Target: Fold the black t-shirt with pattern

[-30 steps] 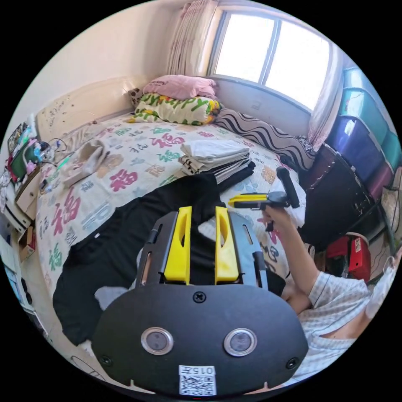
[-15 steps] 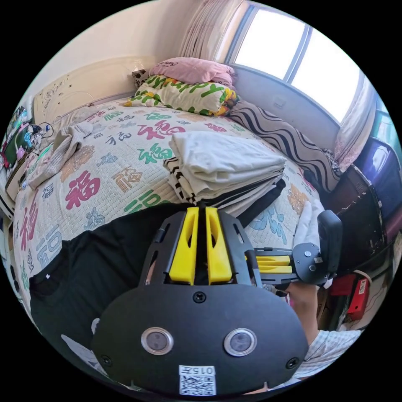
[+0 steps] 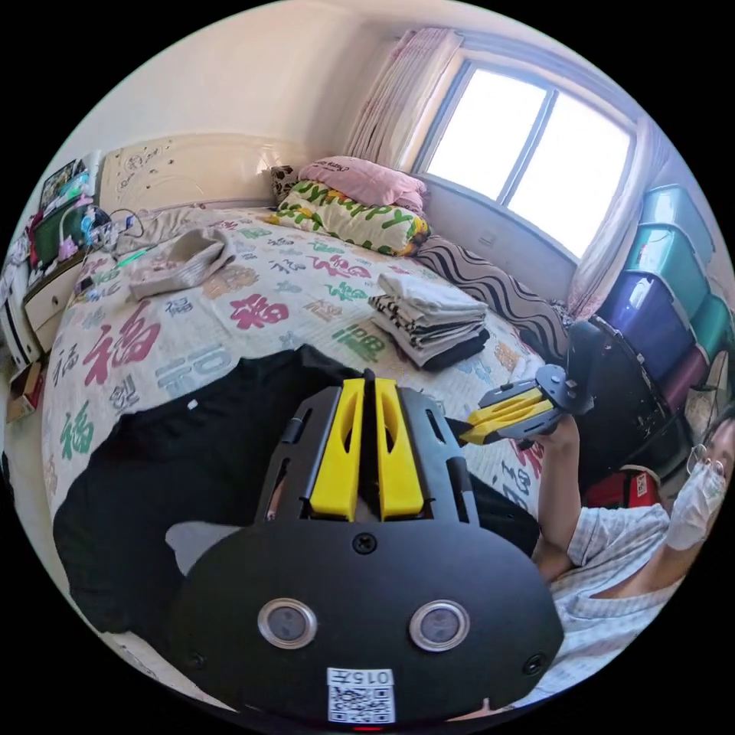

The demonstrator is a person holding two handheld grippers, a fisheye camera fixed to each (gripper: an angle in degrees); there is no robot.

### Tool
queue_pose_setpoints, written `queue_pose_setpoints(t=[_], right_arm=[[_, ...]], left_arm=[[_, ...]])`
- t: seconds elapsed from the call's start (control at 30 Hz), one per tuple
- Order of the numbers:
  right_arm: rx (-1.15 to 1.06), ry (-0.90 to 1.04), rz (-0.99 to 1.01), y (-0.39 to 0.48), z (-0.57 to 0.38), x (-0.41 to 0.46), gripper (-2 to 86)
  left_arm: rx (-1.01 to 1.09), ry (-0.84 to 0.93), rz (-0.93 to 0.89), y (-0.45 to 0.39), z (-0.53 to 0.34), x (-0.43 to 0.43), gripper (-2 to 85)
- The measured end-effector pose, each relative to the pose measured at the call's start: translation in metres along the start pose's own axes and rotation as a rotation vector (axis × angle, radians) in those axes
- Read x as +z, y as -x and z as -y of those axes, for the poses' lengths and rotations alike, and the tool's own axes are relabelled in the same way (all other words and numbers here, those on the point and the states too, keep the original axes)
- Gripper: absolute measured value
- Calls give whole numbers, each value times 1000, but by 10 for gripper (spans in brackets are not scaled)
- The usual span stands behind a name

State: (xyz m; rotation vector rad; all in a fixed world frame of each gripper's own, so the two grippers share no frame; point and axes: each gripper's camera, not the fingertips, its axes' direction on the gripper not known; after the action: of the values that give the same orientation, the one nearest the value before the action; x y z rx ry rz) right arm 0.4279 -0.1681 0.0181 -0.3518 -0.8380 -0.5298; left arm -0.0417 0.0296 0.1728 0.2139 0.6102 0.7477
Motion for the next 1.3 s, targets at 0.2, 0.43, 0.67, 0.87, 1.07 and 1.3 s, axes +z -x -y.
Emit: queue_pose_setpoints(t=[0.2,0.43,0.67,0.87,1.07,1.3], right_arm=[[-126,266,104,13,19,57,53],[276,-117,-77,-61,3,-4,60],[309,-10,-9,-78,17,64,69],[332,-35,-61,-82,18,65,17],[387,-35,-62,-91,16,71,15],[320,-106,-125,-75,21,61,59]], left_arm=[[-119,204,37,68,-72,18,44],[-105,54,67,86,-36,-12,83],[-144,192,23,100,50,115,86],[-86,196,76,92,71,154,7],[-62,181,88,81,91,176,8],[-54,149,148,70,86,149,67]])
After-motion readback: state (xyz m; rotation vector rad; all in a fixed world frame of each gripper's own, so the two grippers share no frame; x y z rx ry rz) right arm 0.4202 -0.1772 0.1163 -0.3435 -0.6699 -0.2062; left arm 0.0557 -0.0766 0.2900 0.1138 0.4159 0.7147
